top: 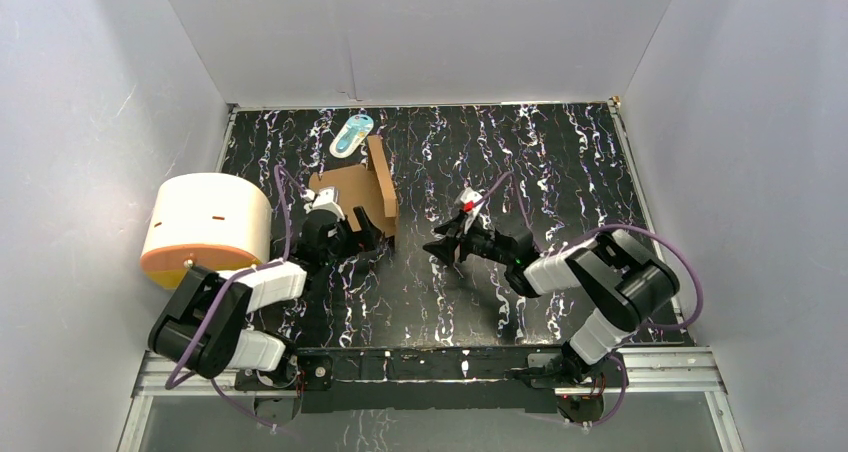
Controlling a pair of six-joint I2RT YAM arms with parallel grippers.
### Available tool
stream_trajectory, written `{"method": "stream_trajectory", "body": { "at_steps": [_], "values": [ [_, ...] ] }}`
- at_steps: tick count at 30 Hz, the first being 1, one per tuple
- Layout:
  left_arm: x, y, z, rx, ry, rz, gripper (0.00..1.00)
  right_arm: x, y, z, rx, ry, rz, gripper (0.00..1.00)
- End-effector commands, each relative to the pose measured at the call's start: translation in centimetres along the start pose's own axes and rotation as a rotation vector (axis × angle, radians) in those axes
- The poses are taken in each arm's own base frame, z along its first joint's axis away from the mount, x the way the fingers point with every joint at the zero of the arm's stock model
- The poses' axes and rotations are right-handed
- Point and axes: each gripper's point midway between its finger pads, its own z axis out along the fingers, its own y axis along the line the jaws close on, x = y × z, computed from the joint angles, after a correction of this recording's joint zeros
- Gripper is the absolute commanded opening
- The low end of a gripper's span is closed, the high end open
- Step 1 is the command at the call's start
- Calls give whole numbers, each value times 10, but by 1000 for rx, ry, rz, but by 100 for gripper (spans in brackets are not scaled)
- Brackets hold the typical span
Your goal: Fold the paper box
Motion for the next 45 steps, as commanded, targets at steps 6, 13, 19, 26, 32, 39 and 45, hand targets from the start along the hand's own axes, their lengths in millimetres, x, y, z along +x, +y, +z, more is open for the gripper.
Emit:
{"method": "stream_trajectory", "body": {
  "at_steps": [6,13,19,26,32,39,45],
  "values": [
    [41,-75,-43,234,143,-236,94,-26,-20,-31,212,-48,-34,65],
    [-4,-90,-72,303,-6,-333,93,-30,-22,-36,230,-31,-85,66],
    [-65,-74,-78,296,-158,-493,95,-39,-29,-27,237,-54,-124,66],
    [-110,-57,-60,327,-220,-711,98,-45,-36,-20,256,-65,-144,66],
    [-145,-60,-39,395,-224,-784,97,-44,-47,-17,287,-54,-186,66],
    [-158,-48,-6,381,-211,-870,85,-38,-54,-10,281,-40,-195,66],
    [-159,-43,15,411,-202,-962,64,-35,-60,-7,282,-34,-201,66]
  ]
}}
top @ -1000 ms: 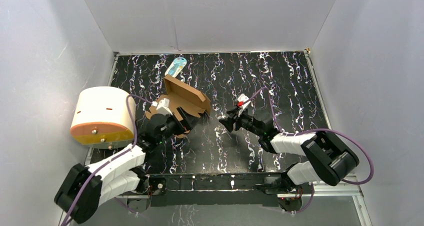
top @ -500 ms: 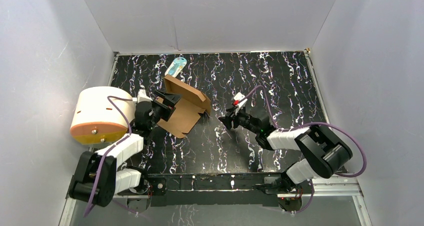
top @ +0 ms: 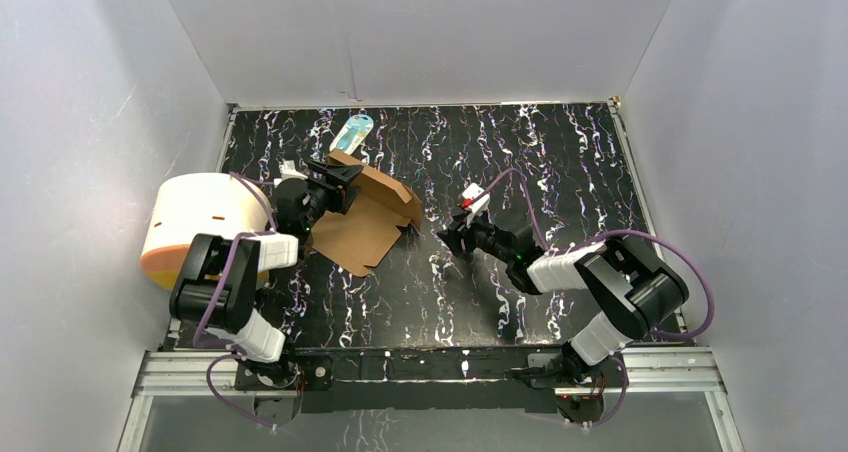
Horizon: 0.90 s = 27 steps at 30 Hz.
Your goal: Fold the paper box
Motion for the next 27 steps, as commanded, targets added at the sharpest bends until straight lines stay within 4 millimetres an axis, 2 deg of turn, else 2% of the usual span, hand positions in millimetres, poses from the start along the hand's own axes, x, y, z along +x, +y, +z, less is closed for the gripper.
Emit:
{"method": "stream_trajectory", "body": {
  "at_steps": [1,9,13,19,27],
  "values": [
    [-7,-19,11,86,8,-84,60,-35,-9,12,7,-110,-52,66],
    [-2,-20,27,111,55,-121,34,-33,-20,18,1,-115,-57,66],
    [-1,-16,27,113,62,-146,19,-33,-23,25,-41,-121,-75,65],
    [1,-9,23,103,58,-160,10,-34,-18,46,-146,-112,-117,61],
    [6,-7,15,107,55,-166,6,-42,11,61,-348,-137,-87,56]
  ]
}}
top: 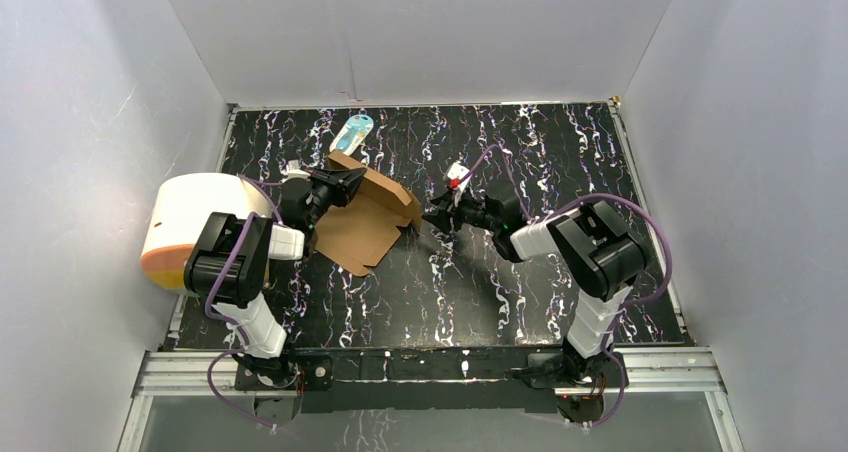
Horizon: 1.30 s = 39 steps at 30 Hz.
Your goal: Fold the paper box
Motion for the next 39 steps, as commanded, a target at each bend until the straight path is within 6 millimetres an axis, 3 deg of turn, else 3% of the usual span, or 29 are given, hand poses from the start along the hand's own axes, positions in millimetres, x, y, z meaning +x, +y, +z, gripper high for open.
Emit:
{"method": "stream_trajectory", "body": {
  "at_steps": [1,10,18,24,27,35,39],
  "values": [
    [5,-6,-9,29,0,-4,6,-25,17,12,-143,-85,-21,55],
    [25,-9,-10,48,9,-3,3,-34,26,21,-181,-138,40,55],
    [50,-28,-15,99,29,12,3,-37,22,23,-146,-160,79,54],
    [52,-28,-26,107,9,49,3,-32,0,-13,100,-101,116,55],
    [50,-23,-29,96,-5,60,3,-33,-1,-38,206,-47,156,58],
    [51,-17,-31,80,-42,63,4,-47,28,-76,354,16,115,65],
    [55,-11,-33,64,-69,52,5,-52,56,-77,323,-23,104,66]
  ]
}}
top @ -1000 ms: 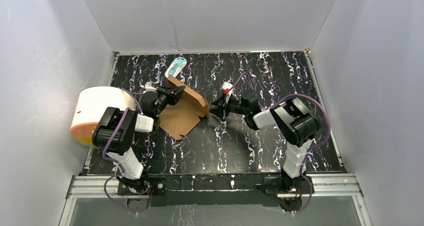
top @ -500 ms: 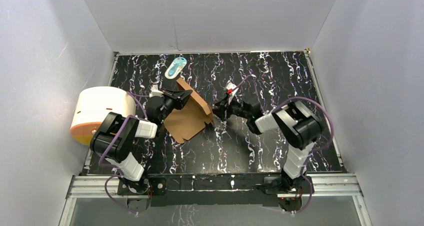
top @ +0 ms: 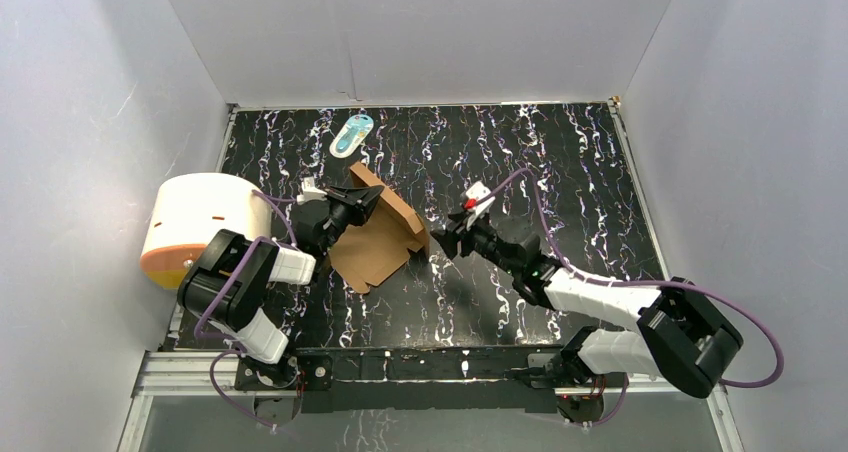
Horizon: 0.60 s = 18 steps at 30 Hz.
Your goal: Fold the paper box
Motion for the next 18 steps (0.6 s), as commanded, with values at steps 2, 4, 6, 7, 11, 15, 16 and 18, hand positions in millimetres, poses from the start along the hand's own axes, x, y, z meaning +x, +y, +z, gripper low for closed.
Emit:
{"method": "stream_trajectory", "body": {
  "at_steps": [2,4,6,7,11,15,16,18],
  "values": [
    [-5,-15,-7,43,-88,11,5,19,5,-8,95,29,-26,66],
    [-4,-16,-9,44,-110,9,6,24,7,-6,118,28,-29,66],
    [-5,-17,-10,43,-130,12,6,26,9,-6,142,13,-28,66],
    [-6,-17,-11,42,-135,11,7,26,9,-6,159,2,-27,66],
    [-4,-19,-14,42,-150,10,7,19,5,1,184,-43,-39,65],
    [-1,-20,-15,44,-154,6,8,19,10,12,164,-73,-32,60],
    [0,-19,-16,41,-159,6,8,20,10,15,164,-75,-30,59],
    [2,-19,-17,40,-162,0,9,23,7,19,181,-81,-36,57]
  ]
}}
